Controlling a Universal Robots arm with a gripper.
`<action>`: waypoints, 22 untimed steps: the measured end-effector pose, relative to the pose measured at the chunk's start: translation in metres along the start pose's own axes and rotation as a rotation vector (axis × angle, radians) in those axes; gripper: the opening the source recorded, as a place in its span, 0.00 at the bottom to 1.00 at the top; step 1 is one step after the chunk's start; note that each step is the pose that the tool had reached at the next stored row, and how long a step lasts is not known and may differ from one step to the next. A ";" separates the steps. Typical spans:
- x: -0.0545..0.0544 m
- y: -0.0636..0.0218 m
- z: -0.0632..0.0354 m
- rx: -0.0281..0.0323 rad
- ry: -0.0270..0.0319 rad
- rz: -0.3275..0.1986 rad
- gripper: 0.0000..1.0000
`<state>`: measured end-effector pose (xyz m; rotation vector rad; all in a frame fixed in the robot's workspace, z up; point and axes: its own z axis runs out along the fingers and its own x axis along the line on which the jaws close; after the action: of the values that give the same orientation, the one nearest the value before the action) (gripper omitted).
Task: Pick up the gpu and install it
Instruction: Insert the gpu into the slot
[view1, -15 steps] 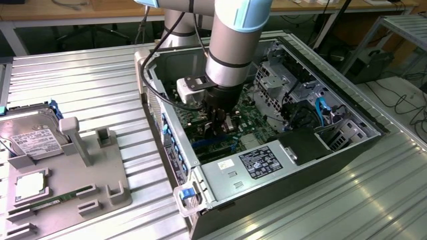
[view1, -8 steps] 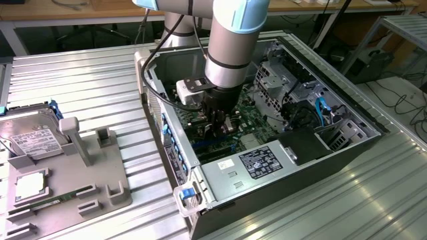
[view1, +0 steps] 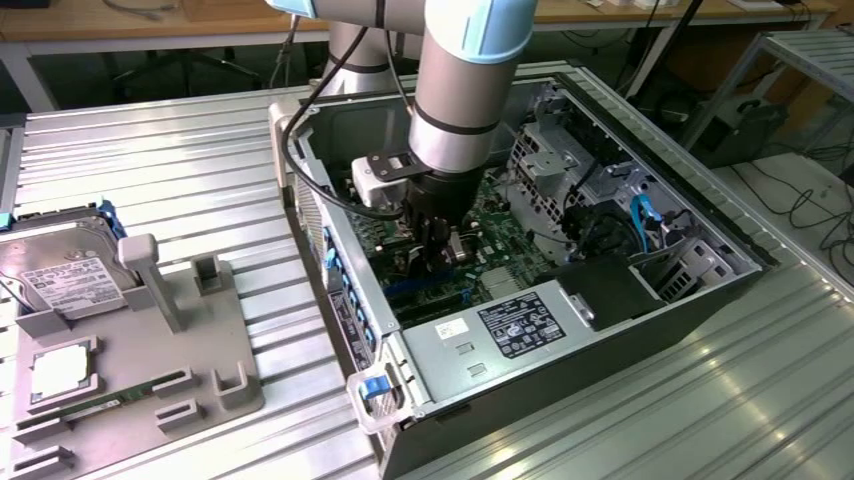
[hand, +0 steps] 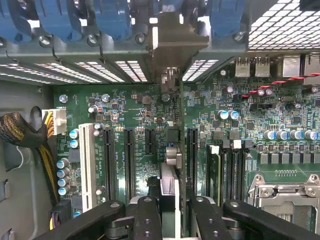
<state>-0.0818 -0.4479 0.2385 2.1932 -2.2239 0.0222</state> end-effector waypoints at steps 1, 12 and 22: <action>0.000 0.0000 0.0001 0.0000 0.0000 0.000 0.28; 0.000 0.0000 0.0060 -0.0003 0.0000 0.000 0.28; 0.000 0.0000 0.0077 -0.0001 -0.0016 0.000 0.28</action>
<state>-0.0819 -0.4478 0.2307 2.1936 -2.2251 0.0204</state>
